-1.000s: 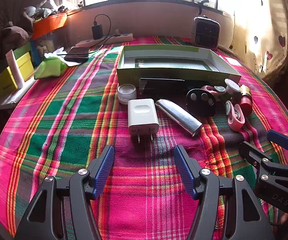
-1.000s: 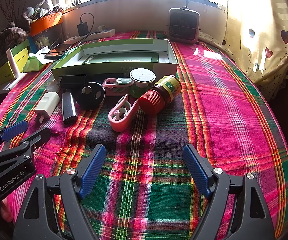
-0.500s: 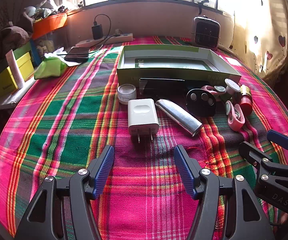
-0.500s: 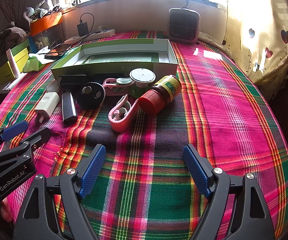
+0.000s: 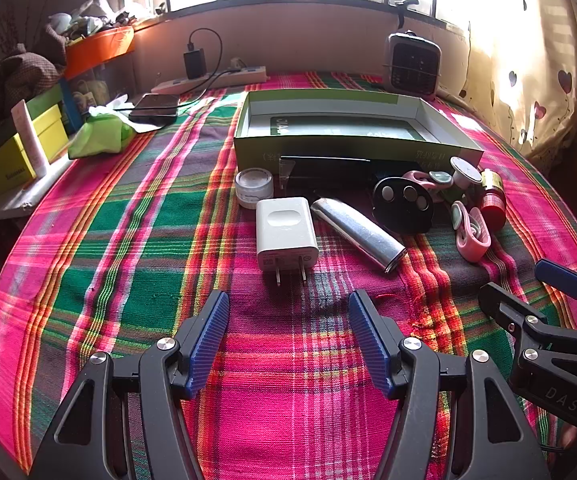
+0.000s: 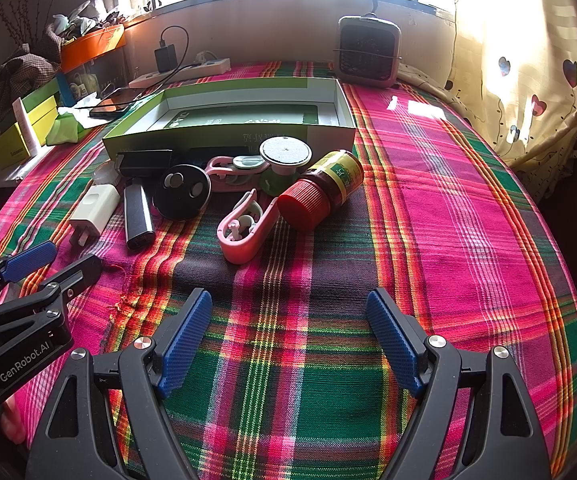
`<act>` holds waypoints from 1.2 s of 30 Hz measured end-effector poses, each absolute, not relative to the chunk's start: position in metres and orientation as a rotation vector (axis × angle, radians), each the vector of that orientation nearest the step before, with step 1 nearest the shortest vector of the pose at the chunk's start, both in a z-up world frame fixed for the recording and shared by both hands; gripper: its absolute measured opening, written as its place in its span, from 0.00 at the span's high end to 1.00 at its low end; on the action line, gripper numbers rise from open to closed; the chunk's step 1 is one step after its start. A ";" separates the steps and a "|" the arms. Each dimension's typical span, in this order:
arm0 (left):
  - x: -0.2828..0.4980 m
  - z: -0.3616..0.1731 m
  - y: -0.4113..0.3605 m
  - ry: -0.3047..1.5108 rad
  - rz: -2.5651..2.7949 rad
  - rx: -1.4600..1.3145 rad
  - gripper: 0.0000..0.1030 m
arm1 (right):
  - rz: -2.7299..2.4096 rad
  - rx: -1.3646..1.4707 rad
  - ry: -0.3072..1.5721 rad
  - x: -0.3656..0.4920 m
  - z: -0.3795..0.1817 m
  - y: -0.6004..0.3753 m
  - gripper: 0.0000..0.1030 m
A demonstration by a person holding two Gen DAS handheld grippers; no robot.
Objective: Organize rigid objects
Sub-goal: 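Reach the right gripper to the red-capped jar while the left gripper approaches the white charger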
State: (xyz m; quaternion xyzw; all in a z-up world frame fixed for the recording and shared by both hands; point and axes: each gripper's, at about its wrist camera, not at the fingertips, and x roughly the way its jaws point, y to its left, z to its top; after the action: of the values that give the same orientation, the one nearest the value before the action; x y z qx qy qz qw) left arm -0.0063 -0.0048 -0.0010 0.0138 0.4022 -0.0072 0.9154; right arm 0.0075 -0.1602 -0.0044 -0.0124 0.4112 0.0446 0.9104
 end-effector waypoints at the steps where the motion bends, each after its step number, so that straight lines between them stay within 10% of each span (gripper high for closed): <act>1: -0.005 -0.001 -0.005 0.827 -0.014 0.029 0.40 | 0.092 -0.026 0.848 0.007 -0.004 -0.160 0.22; 36: 0.020 0.017 0.021 0.878 -0.129 -0.080 0.40 | 0.019 0.164 0.852 0.076 0.011 -0.203 0.22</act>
State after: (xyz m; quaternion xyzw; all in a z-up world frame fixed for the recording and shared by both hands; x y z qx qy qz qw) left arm 0.0204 0.0209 0.0168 -0.0387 0.4244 -0.0624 0.9025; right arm 0.0758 -0.2030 0.0112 0.0795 0.4129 0.0094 0.9073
